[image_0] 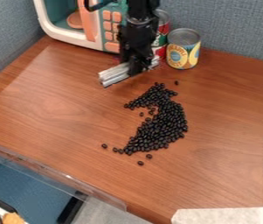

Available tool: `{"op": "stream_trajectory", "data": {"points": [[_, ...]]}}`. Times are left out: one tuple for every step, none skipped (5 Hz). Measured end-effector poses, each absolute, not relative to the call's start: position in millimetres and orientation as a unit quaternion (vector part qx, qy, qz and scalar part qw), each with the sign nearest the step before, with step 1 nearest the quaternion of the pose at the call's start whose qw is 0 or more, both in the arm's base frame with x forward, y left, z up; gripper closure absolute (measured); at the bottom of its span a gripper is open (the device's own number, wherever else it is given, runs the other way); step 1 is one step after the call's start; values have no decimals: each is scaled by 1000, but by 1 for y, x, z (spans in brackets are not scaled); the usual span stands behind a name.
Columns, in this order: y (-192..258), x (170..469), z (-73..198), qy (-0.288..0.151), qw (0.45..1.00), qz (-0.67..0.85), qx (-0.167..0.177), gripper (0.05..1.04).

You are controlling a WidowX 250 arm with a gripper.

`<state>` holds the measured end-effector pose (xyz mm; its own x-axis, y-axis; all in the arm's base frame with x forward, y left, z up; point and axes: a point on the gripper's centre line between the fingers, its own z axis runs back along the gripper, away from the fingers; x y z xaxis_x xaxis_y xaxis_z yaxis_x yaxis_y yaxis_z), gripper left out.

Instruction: Sweep into pile

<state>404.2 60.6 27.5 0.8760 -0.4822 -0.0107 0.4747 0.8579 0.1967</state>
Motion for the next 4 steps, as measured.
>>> {"op": "stream_trajectory", "data": {"points": [[58, 408, 24, 0, 962, -254, 96, 716], [54, 409, 22, 15, 960, -262, 95, 716], [54, 411, 26, 13, 960, -264, 91, 716], [52, 416, 27, 9, 964, -251, 81, 716]]}}
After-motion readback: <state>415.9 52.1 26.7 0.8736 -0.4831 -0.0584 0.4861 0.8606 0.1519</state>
